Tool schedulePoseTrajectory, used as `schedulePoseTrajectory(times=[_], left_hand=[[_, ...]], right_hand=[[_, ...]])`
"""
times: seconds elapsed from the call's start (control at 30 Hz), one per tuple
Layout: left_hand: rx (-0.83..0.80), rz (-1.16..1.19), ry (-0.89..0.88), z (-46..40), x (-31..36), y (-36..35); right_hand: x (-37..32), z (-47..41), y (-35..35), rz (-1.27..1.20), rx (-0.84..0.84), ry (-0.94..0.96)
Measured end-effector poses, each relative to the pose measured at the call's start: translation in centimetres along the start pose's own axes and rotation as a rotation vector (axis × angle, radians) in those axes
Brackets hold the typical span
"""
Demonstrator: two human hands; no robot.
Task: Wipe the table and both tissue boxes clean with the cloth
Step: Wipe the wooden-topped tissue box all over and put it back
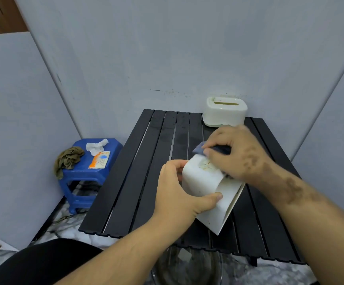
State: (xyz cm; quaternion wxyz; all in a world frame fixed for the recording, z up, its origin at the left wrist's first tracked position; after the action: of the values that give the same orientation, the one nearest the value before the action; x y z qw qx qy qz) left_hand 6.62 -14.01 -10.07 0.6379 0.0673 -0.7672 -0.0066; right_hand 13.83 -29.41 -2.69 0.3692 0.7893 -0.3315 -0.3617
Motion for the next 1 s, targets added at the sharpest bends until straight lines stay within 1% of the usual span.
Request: schedulePoseTrajectory(times=[0.07, 0.13, 0.17, 0.2, 0.27, 0.3, 0.33, 0.37, 0.43, 0.47, 0.5, 0.53, 0.63, 0.67, 0.7, 0.77, 0.83, 0.87, 0.9, 0.93, 1.0], left_hand=[[-0.012, 0.035, -0.01, 0.2, 0.2, 0.0], [-0.007, 0.042, -0.016, 0.3, 0.2, -0.1], [0.003, 0.031, -0.016, 0.3, 0.2, -0.1], [0.013, 0.017, -0.017, 0.3, 0.1, -0.1], [0.021, 0.0, -0.019, 0.1, -0.1, -0.2], [0.022, -0.002, -0.021, 0.1, -0.1, -0.3], [0.024, 0.0, -0.023, 0.1, -0.1, -0.2], [0.024, 0.008, -0.023, 0.1, 0.0, -0.2], [0.009, 0.036, -0.032, 0.1, 0.3, -0.2], [0.002, 0.046, -0.037, 0.1, 0.3, -0.2], [0.0, 0.045, -0.038, 0.1, 0.4, -0.3], [0.007, 0.031, -0.035, 0.2, 0.3, -0.3], [0.031, -0.014, -0.027, 0.3, 0.2, -0.4], [0.03, -0.017, -0.024, 0.3, 0.2, -0.5], [0.03, -0.017, -0.023, 0.3, 0.3, -0.6], [0.033, -0.01, -0.03, 0.3, 0.2, -0.5], [0.024, 0.003, -0.037, 0.3, 0.1, -0.3], [0.019, 0.002, -0.041, 0.4, 0.1, -0.3], [0.019, -0.008, -0.04, 0.4, 0.1, -0.2], [0.023, -0.022, -0.038, 0.4, 0.1, -0.3], [0.03, -0.045, -0.035, 0.3, 0.1, -0.3]], right_hand=[[-2.8, 0.9, -0.5, -0.039, -0.103, 0.132], [-3.2, 1.1, 0.0, -0.08, -0.18, 0.175], [-2.2, 0.8, 0.3, -0.08, -0.173, 0.153], [-0.6, 0.3, 0.5, -0.077, -0.129, 0.087], [2.2, -0.6, 1.0, -0.043, -0.031, -0.095], [2.7, -0.7, 0.9, -0.01, -0.002, -0.145], [2.3, -0.5, 0.7, 0.015, 0.009, -0.138], [1.2, -0.2, 0.3, 0.031, -0.01, -0.072], [-1.7, 0.6, -0.4, -0.015, -0.135, 0.1], [-2.8, 0.8, -0.4, -0.046, -0.2, 0.162], [-3.1, 0.7, -0.2, -0.078, -0.228, 0.194], [-2.2, 0.2, 0.1, -0.106, -0.211, 0.16], [2.7, -1.5, 1.1, -0.118, -0.043, -0.173], [3.5, -1.5, 1.0, -0.109, -0.015, -0.25], [3.6, -1.4, 0.6, -0.081, -0.005, -0.249], [1.6, -0.5, 0.1, -0.022, -0.023, -0.105], [-1.2, 0.9, -0.1, -0.06, -0.129, 0.097], [-1.8, 1.2, 0.2, -0.08, -0.194, 0.167], [-1.8, 1.2, 0.6, -0.091, -0.218, 0.198], [-0.8, 0.9, 1.0, -0.103, -0.187, 0.173], [2.4, 0.1, 1.5, -0.154, -0.074, -0.025]])
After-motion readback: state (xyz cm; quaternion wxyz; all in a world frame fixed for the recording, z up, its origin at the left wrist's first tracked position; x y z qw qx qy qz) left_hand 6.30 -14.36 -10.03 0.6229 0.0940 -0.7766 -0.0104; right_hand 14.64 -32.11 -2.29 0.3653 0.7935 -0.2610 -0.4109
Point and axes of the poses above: each hand's wrist, its own z-axis away from the middle knuckle, its own y-axis out of the back of the hand, x = y × z, the point moved 4 cm from there along -z, towards the middle knuckle, and after that the axes turned 10 degrees about z, right-handed, at the moved point
